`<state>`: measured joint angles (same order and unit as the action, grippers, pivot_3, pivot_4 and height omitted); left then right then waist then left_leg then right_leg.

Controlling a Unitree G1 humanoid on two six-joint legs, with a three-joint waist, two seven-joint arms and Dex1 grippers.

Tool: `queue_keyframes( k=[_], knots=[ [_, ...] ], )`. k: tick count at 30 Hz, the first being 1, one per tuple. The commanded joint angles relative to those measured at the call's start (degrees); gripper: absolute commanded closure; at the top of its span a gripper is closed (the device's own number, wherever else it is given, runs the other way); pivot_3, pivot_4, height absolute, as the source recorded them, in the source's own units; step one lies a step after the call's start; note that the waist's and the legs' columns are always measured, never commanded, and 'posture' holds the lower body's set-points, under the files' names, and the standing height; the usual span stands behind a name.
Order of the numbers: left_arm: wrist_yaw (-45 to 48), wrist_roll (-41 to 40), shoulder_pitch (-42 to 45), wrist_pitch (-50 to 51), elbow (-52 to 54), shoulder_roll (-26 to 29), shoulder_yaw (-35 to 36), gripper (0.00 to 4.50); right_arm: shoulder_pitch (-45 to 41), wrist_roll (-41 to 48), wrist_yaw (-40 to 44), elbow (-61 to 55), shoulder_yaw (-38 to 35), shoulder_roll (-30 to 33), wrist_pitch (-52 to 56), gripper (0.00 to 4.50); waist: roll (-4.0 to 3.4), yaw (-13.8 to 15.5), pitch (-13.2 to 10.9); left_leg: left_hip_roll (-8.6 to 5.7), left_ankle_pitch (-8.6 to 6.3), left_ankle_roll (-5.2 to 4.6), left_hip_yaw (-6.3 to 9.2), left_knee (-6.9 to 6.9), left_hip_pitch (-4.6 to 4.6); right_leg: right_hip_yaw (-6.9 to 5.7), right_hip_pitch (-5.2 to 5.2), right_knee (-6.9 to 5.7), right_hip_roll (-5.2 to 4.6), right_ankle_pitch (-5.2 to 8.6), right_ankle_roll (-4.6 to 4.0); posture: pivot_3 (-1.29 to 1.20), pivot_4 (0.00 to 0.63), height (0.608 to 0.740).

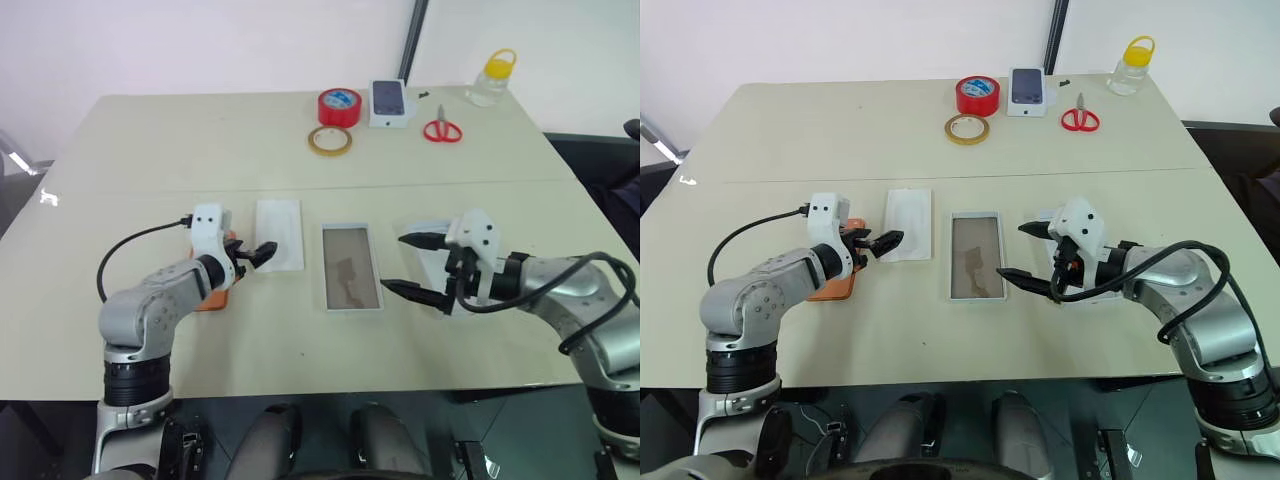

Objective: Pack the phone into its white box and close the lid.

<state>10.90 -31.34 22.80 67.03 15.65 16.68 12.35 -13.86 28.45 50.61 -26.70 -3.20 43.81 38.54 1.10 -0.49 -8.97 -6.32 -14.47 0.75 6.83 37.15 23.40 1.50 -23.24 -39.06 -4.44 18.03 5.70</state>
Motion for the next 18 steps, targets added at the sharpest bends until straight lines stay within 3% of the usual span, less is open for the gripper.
queue_keyframes(
  k=[1,5,6,8,15,18],
  knots=[
    [-0.92,-0.96,0.98,3.78,0.72,-0.17,0.63,0.05,-0.84,0.25,-0.86,-2.4,1.28,-0.71,-0.46,0.01,0.0,-0.04,0.0,0.0,0.0,0.0,0.0,0.0,0.0,0.0,0.0,0.0,0.0,0.0,0.0,0.0,0.15,0.74],
    [-2.72,-0.99,1.5,6.19,0.03,-1.89,2.18,0.05,-1.04,0.52,-1.4,-3.08,3.41,-1.75,-0.73,0.01,0.0,-0.1,0.0,0.0,0.01,0.01,0.0,-0.01,-0.01,0.0,0.0,0.0,0.0,0.0,0.0,0.0,0.15,0.74],
    [-3.11,-1.55,1.61,7.04,0.21,-2.79,2.95,0.31,-0.9,0.25,-1.54,-3.32,4.26,-2.12,-1.0,0.0,0.0,-0.08,0.01,0.01,0.01,0.01,0.0,-0.01,-0.01,0.0,0.01,0.0,0.0,0.0,0.0,0.0,0.15,0.74],
    [-3.88,-2.5,1.86,8.49,0.91,-4.88,4.55,0.92,-0.54,-0.49,-1.6,-3.42,5.55,-2.57,-1.75,0.0,0.0,-0.04,0.01,0.0,0.01,0.02,0.0,-0.01,-0.01,0.0,0.01,0.0,0.0,0.0,0.0,0.0,0.15,0.74],
    [-6.52,-3.3,2.07,11.58,1.8,-8.91,10.04,4.47,-1.71,-2.79,-2.22,-3.17,9.58,-3.45,-2.63,0.0,0.03,-0.12,0.01,0.0,0.03,0.05,0.0,0.0,-0.01,-0.01,0.0,0.0,0.01,0.0,0.0,0.0,0.15,0.74],
    [-8.1,-3.78,2.31,11.65,1.52,-10.47,13.47,4.47,-2.72,-7.18,-0.92,-2.12,13.68,-1.87,-4.99,0.0,0.03,-0.19,0.02,0.01,0.04,0.07,-0.01,-0.01,-0.03,-0.01,0.02,0.0,0.02,0.0,0.0,0.0,0.15,0.74]
  ],
)
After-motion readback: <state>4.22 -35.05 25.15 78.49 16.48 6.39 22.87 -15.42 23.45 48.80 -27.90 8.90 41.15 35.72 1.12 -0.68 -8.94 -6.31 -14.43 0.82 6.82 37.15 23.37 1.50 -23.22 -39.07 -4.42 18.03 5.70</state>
